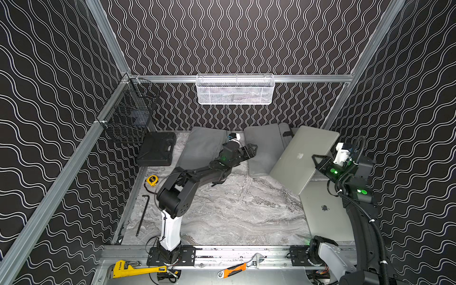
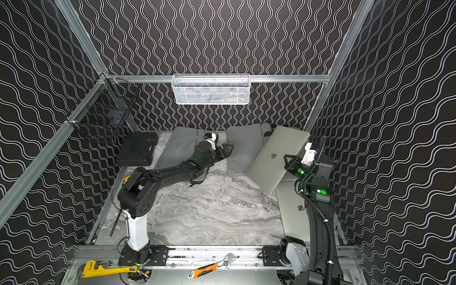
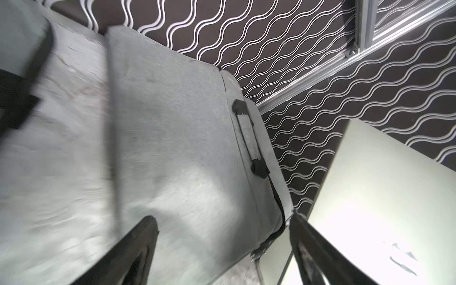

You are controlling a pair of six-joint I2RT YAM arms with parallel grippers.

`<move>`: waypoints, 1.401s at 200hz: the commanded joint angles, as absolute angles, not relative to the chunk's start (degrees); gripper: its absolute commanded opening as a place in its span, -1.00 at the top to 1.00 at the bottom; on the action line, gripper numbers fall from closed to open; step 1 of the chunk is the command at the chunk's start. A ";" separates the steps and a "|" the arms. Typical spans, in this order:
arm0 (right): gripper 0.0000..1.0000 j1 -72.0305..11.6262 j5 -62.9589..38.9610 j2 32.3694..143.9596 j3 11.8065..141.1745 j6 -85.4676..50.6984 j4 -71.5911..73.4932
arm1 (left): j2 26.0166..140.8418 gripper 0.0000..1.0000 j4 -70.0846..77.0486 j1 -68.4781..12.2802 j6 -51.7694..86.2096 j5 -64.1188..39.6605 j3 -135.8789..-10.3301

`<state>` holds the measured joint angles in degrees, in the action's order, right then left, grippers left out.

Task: Open the zippered laptop bag and take out the laptop
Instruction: Place the zippered laptop bag at the center of the board, then place the laptop at the center of the board.

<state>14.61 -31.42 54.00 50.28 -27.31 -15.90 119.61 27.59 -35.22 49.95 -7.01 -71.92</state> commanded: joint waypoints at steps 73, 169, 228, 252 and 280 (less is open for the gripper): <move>1.00 13.04 -56.56 61.07 50.17 -27.12 -5.44 | 110.24 -0.72 36.37 -26.52 42.45 -41.36 -59.72; 1.00 2.29 -64.25 69.10 52.94 -25.08 -1.87 | 107.71 -0.71 46.56 -25.51 48.60 -60.50 -50.13; 1.00 0.46 -66.95 71.33 47.07 -36.39 15.19 | 112.02 -0.52 65.60 -25.73 61.64 -62.50 -46.58; 1.00 -0.33 -67.43 72.88 45.63 -40.30 21.14 | 111.32 -0.46 65.73 -26.22 61.57 -62.39 -46.15; 1.00 -0.75 -66.47 74.58 45.99 -39.81 19.63 | 111.59 -0.03 68.70 -26.29 64.00 -62.84 -45.67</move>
<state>-0.38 -64.05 73.71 45.47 -37.54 12.03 111.48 62.89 -26.22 61.52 -61.89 -46.02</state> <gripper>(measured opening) 0.146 0.600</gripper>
